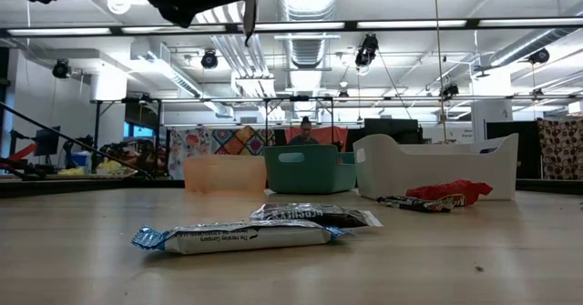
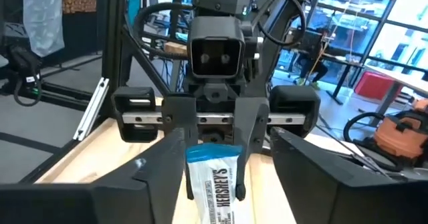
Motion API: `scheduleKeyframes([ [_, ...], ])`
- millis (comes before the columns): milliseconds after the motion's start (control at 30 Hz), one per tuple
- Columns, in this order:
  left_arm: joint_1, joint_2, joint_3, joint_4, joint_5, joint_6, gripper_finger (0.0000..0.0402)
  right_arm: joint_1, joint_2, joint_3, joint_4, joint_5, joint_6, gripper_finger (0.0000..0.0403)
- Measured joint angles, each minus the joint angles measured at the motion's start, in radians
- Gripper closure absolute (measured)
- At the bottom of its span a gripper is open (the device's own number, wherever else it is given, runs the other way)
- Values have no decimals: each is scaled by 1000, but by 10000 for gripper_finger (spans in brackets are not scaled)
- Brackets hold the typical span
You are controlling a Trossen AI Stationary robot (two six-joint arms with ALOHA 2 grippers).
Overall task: Sort candy
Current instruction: Put the top white chocolate bar into the green bin
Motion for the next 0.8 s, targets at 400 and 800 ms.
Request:
scheduleKeyframes([
  [400, 39, 84, 100, -1, 50, 28, 322, 0, 0, 0, -36, -4, 6, 145],
  [800, 47, 103, 122, 3, 51, 44, 322, 0, 0, 0, -54, -3, -31, 201],
])
